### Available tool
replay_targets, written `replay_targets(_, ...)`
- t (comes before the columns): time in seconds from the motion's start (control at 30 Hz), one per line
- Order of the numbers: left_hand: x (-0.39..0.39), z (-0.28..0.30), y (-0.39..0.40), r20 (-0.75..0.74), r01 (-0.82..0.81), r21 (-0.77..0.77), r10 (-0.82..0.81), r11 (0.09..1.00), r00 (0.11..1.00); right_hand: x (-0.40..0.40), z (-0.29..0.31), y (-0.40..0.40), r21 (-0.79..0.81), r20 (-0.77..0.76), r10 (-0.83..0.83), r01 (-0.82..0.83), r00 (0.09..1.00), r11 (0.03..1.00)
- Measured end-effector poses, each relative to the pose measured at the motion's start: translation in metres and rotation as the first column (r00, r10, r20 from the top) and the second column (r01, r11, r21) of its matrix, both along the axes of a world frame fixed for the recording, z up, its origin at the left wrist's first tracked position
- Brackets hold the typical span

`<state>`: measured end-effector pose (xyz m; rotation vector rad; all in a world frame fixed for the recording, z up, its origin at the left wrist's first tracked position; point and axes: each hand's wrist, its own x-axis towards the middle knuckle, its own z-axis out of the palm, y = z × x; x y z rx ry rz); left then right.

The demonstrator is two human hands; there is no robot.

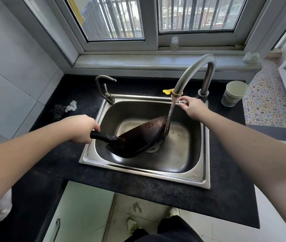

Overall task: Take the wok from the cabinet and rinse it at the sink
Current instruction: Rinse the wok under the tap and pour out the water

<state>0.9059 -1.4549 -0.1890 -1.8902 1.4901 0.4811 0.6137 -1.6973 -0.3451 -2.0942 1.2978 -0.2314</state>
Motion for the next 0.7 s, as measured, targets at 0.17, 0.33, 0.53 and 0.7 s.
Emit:
replay_targets(0.17, 0.01, -0.001, 0.001, 0.0, 0.005, -0.016, -0.005, 1.0, 1.0, -0.001, 0.001, 0.001, 0.003, 0.007, 0.001, -0.001, 1.0, 1.0)
replay_targets(0.33, 0.002, -0.004, -0.004, -0.006, -0.009, -0.005, 0.009, 1.0, 1.0, 0.001, 0.001, 0.002, 0.01, 0.013, -0.01, 0.01, 1.0, 1.0)
replay_targets(0.53, -0.025, 0.002, -0.023, 0.031, 0.053, 0.036, -0.054, 0.998, 0.998, 0.001, 0.001, 0.001, 0.02, 0.013, -0.017, 0.017, 1.0, 1.0)
replay_targets(0.7, -0.051, 0.007, -0.041, 0.013, 0.021, 0.097, -0.023, 0.995, 1.0, 0.002, 0.0, 0.001, 0.021, 0.002, -0.024, 0.024, 1.0, 0.999)
